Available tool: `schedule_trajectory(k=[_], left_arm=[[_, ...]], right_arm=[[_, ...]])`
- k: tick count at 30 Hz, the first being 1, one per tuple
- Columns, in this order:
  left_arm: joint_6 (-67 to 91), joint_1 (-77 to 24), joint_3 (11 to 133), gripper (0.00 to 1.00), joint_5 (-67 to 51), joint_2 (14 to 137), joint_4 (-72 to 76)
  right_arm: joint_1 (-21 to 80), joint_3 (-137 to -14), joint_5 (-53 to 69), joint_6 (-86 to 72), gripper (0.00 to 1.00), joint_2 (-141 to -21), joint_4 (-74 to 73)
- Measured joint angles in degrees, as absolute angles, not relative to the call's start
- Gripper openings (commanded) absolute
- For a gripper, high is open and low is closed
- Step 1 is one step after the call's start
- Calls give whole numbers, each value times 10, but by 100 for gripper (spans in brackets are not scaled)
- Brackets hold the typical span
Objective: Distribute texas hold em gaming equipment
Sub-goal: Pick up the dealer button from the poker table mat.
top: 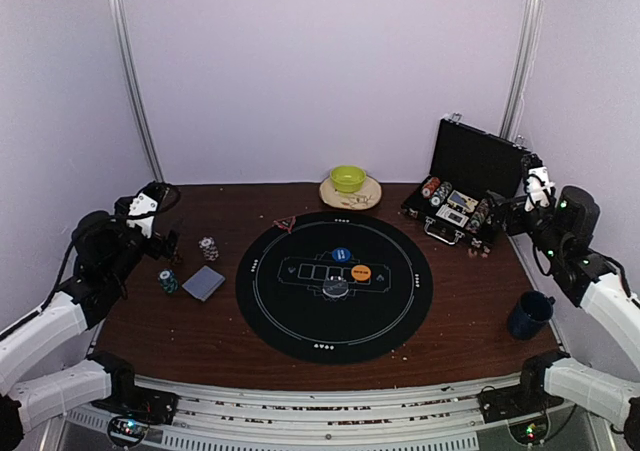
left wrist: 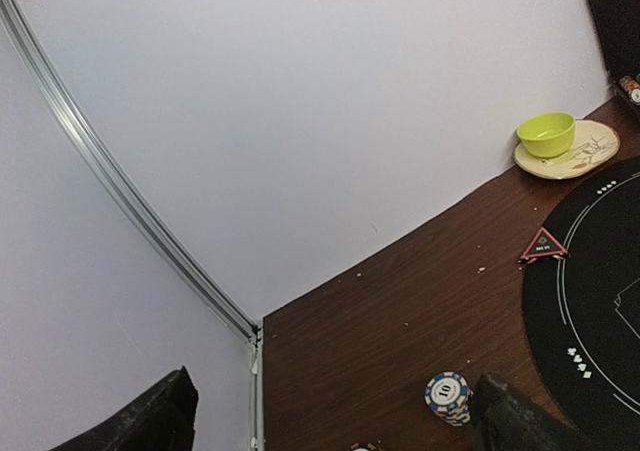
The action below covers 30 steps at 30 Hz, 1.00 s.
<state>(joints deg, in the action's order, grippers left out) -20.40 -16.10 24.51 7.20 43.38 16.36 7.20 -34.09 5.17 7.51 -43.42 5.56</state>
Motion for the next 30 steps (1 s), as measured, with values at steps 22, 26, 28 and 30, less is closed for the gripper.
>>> schedule_trajectory(k=[22, 26, 28, 30], left_arm=[[-244, -157, 244, 98, 26, 474, 232], [-255, -157, 245, 98, 10, 476, 218], [-261, -157, 244, 98, 2, 476, 218], [-266, -156, 244, 98, -5, 476, 218]], right_arm=[[190, -692, 100, 216, 100, -839, -173], [226, -822, 91, 215, 100, -953, -251], [241, -865, 93, 216, 100, -993, -272], [257, -886, 89, 219, 100, -1019, -280]])
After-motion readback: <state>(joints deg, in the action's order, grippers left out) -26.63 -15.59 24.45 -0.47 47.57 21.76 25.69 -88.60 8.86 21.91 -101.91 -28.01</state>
